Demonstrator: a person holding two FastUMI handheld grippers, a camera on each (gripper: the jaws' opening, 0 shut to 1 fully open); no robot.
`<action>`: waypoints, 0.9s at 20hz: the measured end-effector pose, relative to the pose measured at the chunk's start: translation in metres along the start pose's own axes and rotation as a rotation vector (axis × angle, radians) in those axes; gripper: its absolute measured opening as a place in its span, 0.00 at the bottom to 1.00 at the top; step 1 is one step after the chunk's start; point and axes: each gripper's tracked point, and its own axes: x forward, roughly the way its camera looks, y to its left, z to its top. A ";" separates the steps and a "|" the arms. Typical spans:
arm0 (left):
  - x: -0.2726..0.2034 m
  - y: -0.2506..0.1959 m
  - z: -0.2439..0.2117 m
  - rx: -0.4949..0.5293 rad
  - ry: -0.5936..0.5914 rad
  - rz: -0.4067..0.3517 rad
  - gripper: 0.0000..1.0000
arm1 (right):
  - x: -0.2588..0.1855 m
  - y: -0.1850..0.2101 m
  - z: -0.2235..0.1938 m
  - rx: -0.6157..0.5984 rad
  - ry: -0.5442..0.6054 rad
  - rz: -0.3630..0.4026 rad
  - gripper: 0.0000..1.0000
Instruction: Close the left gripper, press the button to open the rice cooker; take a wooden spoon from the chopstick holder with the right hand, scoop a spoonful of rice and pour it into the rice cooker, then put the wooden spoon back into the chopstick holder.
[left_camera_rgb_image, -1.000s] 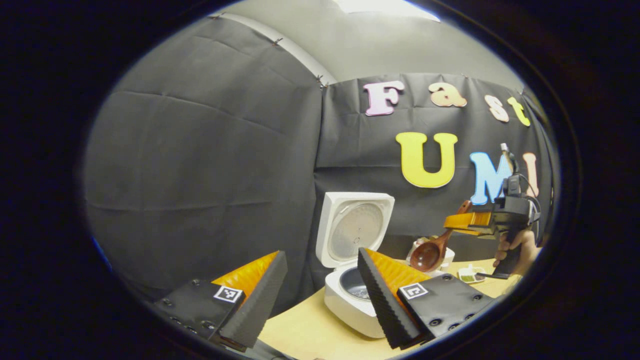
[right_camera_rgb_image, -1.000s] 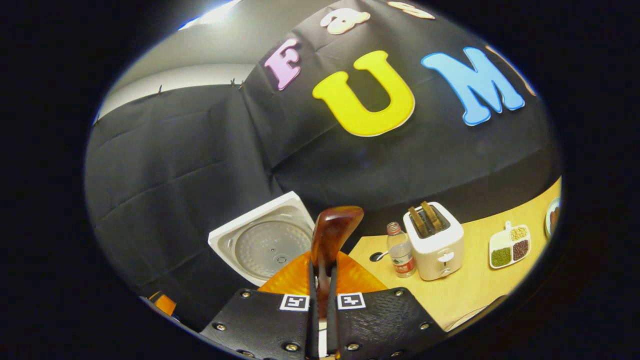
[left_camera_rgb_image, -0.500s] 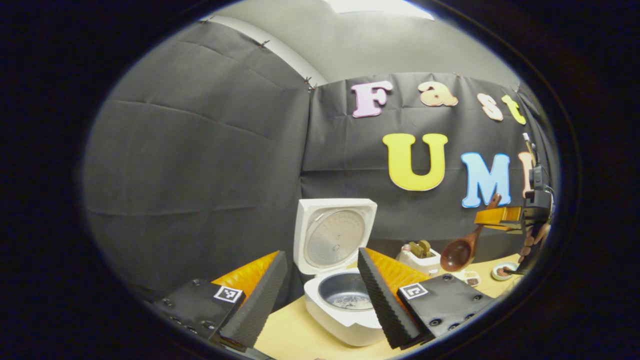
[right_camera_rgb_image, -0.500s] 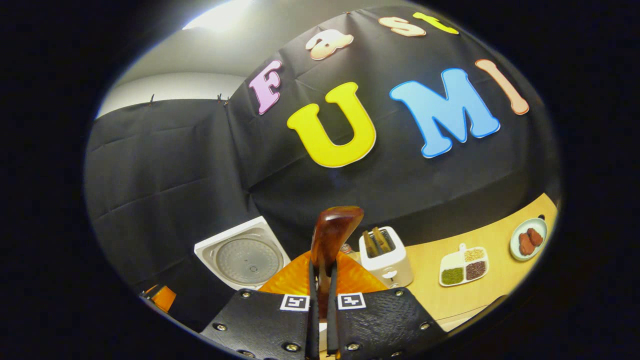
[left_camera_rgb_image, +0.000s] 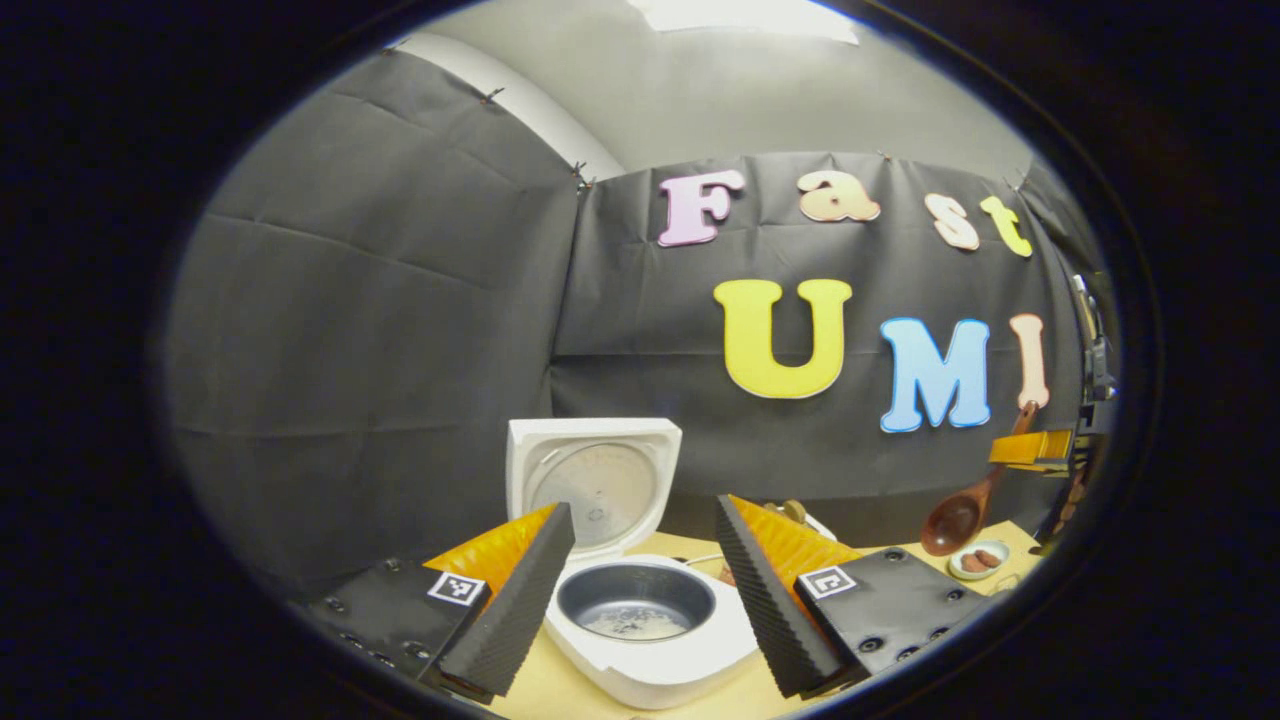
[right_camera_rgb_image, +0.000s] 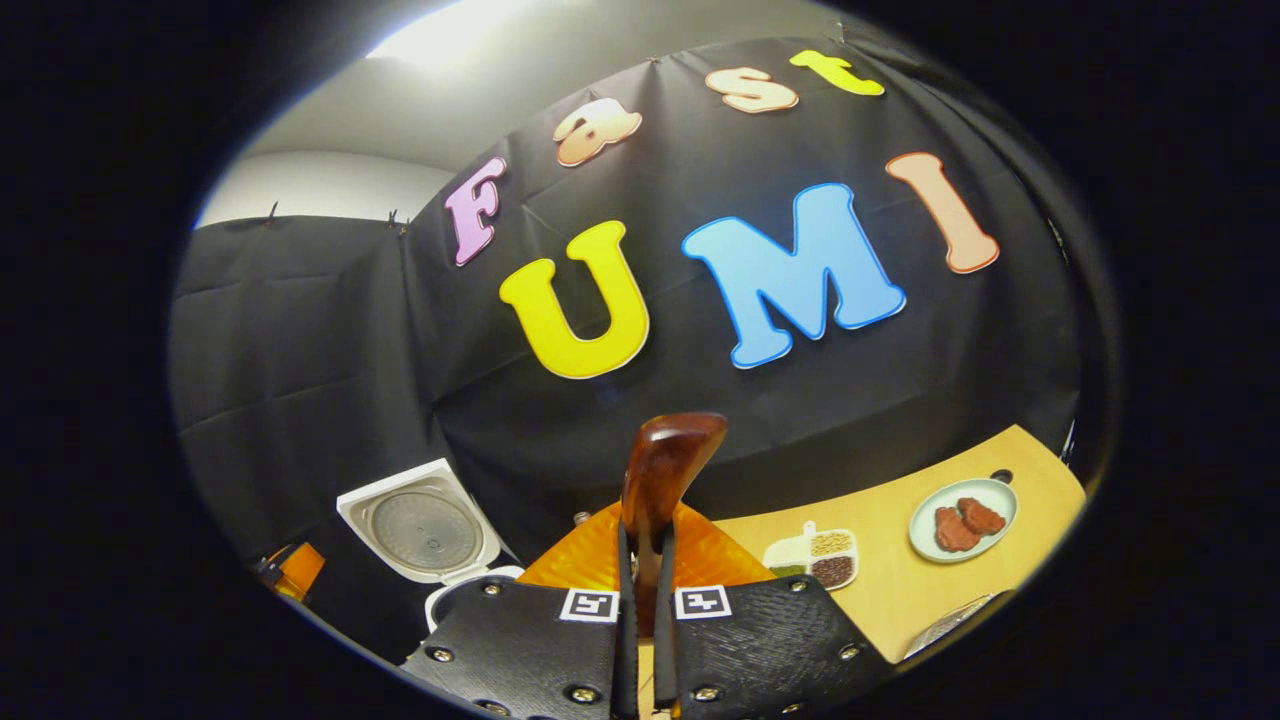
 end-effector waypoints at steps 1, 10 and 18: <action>0.001 -0.010 0.001 -0.003 -0.002 -0.012 0.96 | -0.006 -0.012 0.004 -0.008 -0.010 -0.020 0.06; -0.002 -0.092 0.015 -0.020 -0.015 -0.102 0.98 | -0.066 -0.107 0.026 -0.058 -0.045 -0.173 0.06; -0.013 -0.133 0.022 0.012 -0.023 -0.152 0.97 | -0.102 -0.180 -0.003 -0.067 0.011 -0.301 0.06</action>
